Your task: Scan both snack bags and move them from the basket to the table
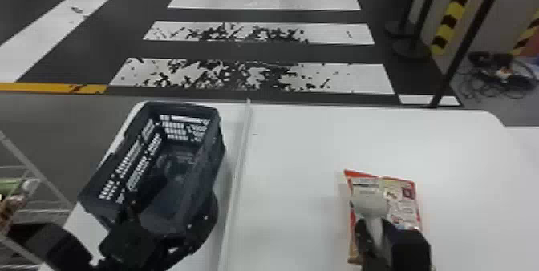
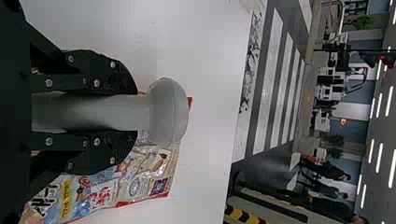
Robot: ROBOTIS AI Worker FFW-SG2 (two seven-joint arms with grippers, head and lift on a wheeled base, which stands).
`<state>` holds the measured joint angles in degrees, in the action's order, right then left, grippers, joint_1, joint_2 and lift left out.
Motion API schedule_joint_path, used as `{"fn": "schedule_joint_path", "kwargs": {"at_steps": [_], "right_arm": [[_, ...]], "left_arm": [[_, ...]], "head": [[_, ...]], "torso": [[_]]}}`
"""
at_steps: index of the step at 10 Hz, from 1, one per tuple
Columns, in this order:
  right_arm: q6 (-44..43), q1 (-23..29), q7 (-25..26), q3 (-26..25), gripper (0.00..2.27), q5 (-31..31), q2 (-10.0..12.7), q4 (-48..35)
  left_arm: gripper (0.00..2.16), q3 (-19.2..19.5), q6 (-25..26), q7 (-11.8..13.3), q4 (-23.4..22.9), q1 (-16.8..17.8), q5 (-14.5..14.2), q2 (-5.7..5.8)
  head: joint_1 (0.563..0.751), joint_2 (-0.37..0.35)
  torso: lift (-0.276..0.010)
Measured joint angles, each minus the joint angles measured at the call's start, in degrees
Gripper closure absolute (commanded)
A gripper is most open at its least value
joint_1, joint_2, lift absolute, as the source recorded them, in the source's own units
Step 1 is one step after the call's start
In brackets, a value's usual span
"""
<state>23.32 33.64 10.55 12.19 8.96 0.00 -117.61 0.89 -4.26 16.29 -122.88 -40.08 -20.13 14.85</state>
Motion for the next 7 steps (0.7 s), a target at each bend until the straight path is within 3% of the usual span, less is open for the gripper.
{"fn": "schedule_joint_path", "kwargs": {"at_steps": [7], "right_arm": [[0.03,-0.33,-0.08,-0.5,2.25,-0.27,0.0,0.71]], "left_arm": [[0.03,0.32,-0.43,0.94,0.18,-0.09,-0.09,-0.43]], "head": [[0.695,0.035]], "torso": [[-0.098]]}}
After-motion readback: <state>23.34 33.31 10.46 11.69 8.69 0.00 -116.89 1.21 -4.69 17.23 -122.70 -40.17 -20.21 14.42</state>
